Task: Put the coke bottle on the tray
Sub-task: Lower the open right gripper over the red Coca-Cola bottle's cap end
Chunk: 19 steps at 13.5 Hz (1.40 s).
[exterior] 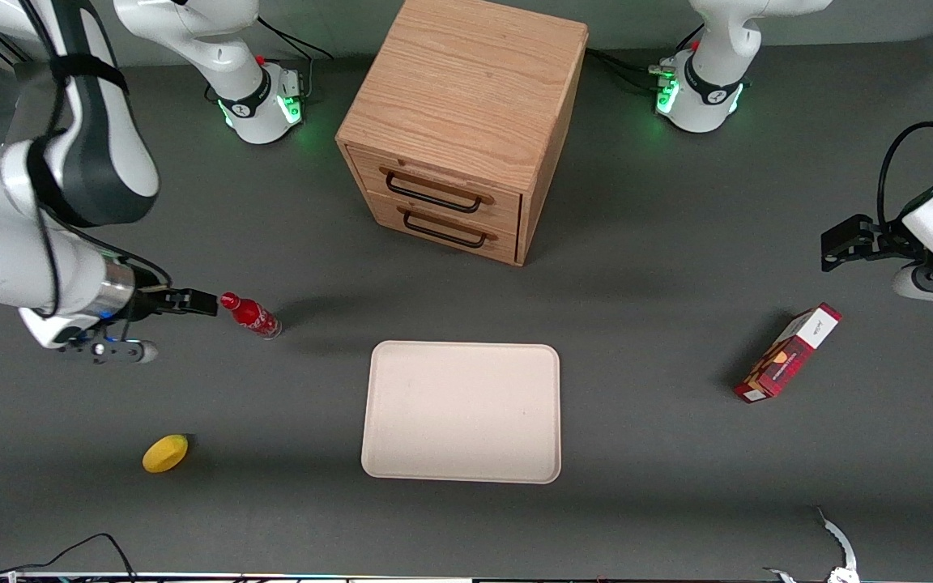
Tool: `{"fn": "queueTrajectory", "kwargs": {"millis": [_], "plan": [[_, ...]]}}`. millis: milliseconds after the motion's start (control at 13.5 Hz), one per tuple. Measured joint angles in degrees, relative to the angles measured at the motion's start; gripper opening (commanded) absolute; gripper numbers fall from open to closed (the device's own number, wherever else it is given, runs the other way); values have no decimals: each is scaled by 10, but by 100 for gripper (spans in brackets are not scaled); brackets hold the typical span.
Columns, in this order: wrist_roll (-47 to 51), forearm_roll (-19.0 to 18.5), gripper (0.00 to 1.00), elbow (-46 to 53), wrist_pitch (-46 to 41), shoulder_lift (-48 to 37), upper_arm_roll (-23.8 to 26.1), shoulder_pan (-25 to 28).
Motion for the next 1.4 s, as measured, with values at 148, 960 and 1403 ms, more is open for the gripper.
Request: {"fn": "queueTrajectory", "kwargs": {"millis": [148, 960, 1403], "plan": [[-3, -2, 99, -51, 48, -4, 10, 0], [-53, -30, 81, -200, 151, -53, 13, -2], [-55, -30, 39, -219, 174, -53, 13, -2]]}}
